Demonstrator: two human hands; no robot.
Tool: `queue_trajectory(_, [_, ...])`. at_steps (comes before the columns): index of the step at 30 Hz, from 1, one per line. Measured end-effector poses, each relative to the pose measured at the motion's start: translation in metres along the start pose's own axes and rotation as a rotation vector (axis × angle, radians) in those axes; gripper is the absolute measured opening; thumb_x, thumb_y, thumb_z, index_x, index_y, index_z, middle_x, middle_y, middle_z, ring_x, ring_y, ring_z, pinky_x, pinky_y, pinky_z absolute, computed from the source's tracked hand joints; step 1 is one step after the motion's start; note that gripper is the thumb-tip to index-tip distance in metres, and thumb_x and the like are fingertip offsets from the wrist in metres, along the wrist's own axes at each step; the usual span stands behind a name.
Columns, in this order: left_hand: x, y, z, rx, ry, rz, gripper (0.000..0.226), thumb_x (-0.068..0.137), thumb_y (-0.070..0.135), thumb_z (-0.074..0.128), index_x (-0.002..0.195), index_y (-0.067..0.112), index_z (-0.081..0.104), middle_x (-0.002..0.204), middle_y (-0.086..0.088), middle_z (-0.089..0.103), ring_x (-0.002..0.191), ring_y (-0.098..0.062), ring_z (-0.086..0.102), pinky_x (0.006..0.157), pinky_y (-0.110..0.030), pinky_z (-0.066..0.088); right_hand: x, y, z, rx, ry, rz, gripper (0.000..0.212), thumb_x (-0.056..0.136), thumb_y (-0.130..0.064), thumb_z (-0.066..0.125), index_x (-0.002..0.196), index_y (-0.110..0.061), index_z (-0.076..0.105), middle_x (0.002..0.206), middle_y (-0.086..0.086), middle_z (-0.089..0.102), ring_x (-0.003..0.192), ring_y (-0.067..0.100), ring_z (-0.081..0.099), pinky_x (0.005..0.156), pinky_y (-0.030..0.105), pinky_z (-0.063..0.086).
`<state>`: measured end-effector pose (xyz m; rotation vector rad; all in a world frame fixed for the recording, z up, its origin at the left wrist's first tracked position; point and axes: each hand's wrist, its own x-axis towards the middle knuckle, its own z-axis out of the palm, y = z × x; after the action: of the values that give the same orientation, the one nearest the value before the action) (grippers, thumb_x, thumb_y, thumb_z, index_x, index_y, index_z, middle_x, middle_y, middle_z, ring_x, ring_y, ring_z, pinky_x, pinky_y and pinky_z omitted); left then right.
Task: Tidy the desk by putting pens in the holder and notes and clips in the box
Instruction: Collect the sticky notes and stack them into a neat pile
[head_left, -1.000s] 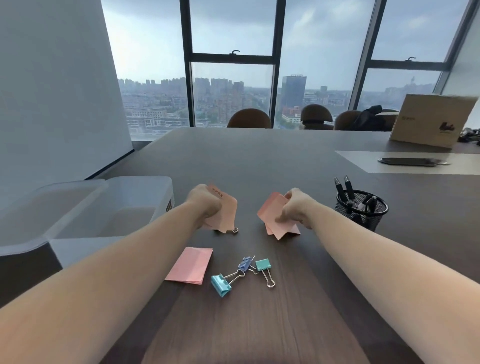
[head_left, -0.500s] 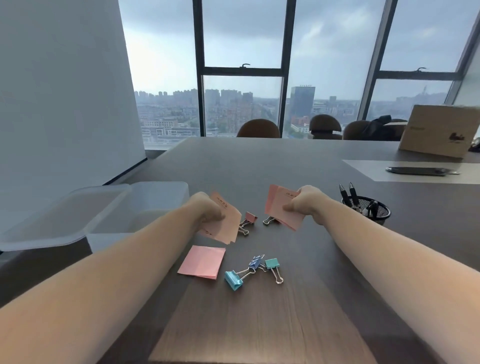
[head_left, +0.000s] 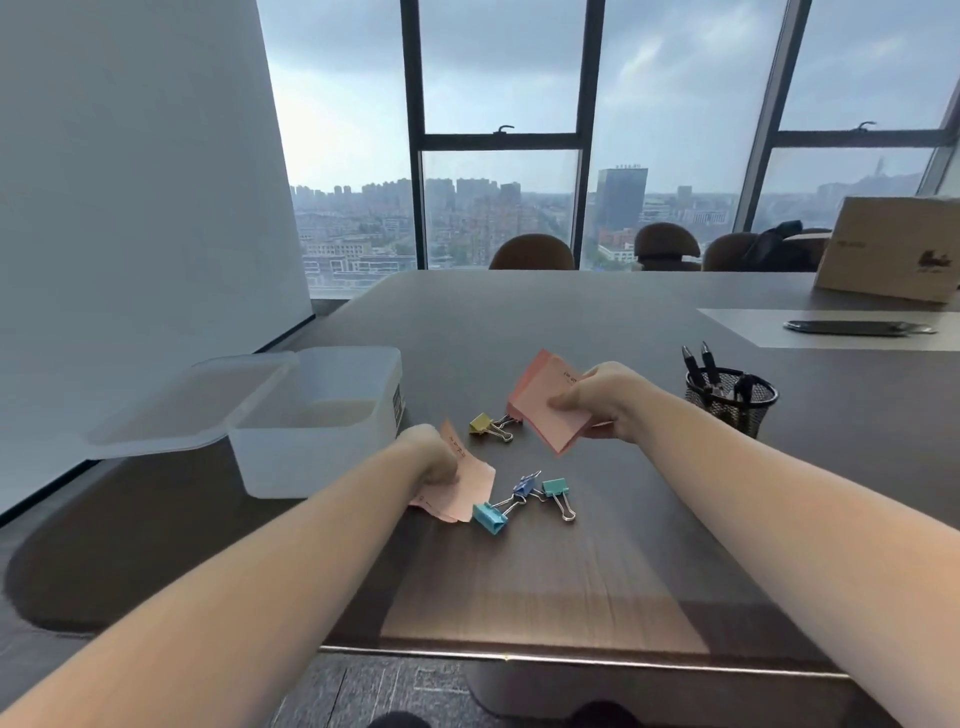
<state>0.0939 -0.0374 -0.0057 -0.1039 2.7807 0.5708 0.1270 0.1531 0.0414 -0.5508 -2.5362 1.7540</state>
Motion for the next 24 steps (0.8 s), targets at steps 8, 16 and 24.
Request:
queue_trajectory(8, [0.012, -0.001, 0.005, -0.059, 0.172, 0.034, 0.064, 0.082, 0.029, 0.068, 0.133, 0.007, 0.038, 0.134, -0.007, 0.051, 0.123, -0.023, 0.054, 0.101, -0.029, 0.045, -0.007, 0.006, 0.005, 0.088, -0.023, -0.008, 0.028, 0.083, 0.002, 0.066, 0.107, -0.008, 0.056, 0.096, 0.012, 0.066, 0.078, 0.022, 0.064, 0.063, 0.03, 0.053])
queue_trajectory(16, [0.015, 0.006, -0.019, -0.611, 0.097, 0.08, 0.072, 0.07, -0.005, 0.076, 0.134, -0.003, 0.043, 0.125, -0.024, 0.06, 0.111, -0.035, 0.064, 0.096, -0.043, 0.053, 0.002, 0.013, 0.004, 0.317, -0.067, -0.039, 0.066, 0.081, 0.007, 0.066, 0.136, -0.013, 0.038, 0.113, 0.009, 0.06, 0.078, 0.019, 0.063, 0.056, 0.031, 0.053])
queue_trajectory(24, [0.022, 0.026, -0.012, -1.12, 0.201, 0.219, 0.028, 0.082, -0.01, 0.065, 0.073, 0.015, 0.055, 0.101, -0.018, 0.066, 0.076, -0.024, 0.062, 0.069, -0.033, 0.053, 0.02, 0.025, 0.002, 0.628, -0.154, -0.055, 0.042, 0.083, 0.004, 0.063, 0.123, -0.004, 0.053, 0.111, 0.014, 0.068, 0.089, 0.026, 0.067, 0.076, 0.038, 0.059])
